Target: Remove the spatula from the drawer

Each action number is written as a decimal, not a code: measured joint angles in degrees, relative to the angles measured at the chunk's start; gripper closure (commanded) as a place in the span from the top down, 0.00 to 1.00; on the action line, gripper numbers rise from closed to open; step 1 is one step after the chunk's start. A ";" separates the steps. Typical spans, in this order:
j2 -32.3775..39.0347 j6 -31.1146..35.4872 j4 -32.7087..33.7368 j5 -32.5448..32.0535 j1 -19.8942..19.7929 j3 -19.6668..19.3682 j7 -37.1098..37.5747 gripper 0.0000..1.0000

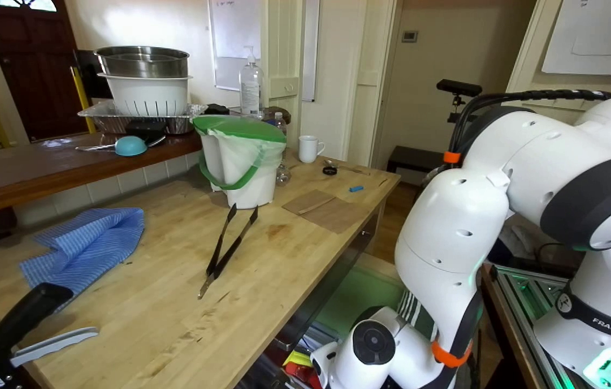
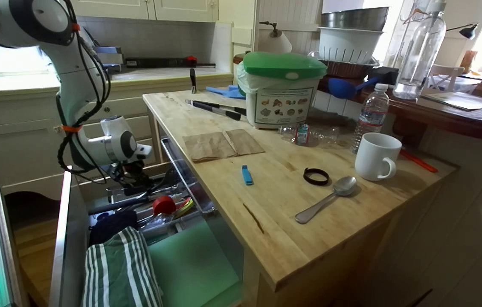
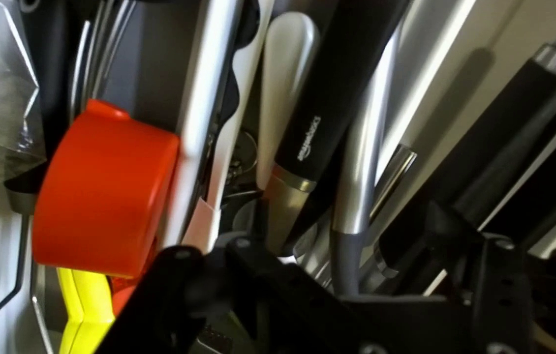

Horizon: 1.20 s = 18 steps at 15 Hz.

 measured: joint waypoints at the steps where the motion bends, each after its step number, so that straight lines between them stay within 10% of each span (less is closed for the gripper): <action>1: 0.79 0.00 0.66 4.23 0.22 0.37 -3.82 0.83; 5: 3.86 0.00 3.07 19.42 0.68 2.34 -16.98 0.74; 13: 6.42 -0.13 5.67 36.60 0.41 4.54 -31.37 0.03; 18: 6.40 -0.29 5.95 40.08 0.81 4.97 -33.96 0.07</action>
